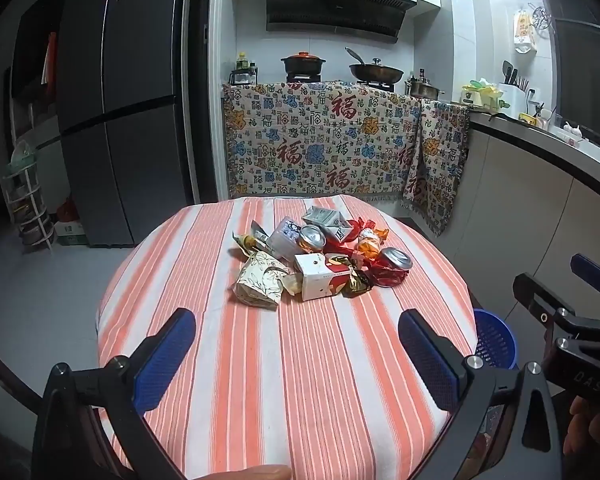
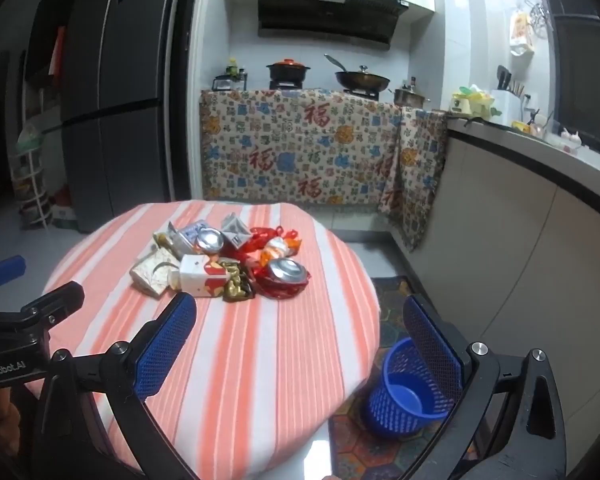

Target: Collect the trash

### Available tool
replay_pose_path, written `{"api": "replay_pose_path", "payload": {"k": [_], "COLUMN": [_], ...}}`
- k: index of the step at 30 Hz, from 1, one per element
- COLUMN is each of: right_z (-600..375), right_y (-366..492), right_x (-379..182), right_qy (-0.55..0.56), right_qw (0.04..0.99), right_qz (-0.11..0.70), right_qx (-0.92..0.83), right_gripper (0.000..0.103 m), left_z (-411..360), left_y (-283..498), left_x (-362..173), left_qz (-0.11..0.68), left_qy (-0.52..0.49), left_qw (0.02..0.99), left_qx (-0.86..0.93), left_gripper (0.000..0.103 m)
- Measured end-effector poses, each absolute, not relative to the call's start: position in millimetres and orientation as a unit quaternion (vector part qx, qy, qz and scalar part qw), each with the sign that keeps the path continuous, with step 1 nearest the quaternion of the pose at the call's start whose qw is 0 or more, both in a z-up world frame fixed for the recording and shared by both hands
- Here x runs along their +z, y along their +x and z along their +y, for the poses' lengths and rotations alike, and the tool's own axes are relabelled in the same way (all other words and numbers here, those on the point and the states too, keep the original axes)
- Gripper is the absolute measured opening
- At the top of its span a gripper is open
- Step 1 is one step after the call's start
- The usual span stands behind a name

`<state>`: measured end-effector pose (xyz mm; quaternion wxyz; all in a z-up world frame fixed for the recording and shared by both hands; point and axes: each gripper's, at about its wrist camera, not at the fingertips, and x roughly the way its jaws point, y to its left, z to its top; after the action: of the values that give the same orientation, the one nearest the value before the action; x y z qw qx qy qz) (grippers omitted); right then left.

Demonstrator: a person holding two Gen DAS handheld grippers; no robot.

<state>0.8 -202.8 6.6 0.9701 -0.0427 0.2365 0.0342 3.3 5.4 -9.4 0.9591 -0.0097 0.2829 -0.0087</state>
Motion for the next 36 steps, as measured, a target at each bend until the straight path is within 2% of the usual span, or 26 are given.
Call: {"api": "replay_pose_path", "payload": {"k": [36], "right_z": [-206.0], "right_y": [-1.2], "right_x": [8.2], "right_qy": [-0.051], "right_qw": [0.971], "right_qz": [0.235], "right_qx": [0.022], "right_gripper": [0.103], "left_z": [-2.4], "left_y": [3.3], "left_x": [-15.1], "left_qz": [0.289], "left_qy": [-0.010], "left_qw": [0.957], "left_qx": [-0.014], "left_gripper": [0.103]}}
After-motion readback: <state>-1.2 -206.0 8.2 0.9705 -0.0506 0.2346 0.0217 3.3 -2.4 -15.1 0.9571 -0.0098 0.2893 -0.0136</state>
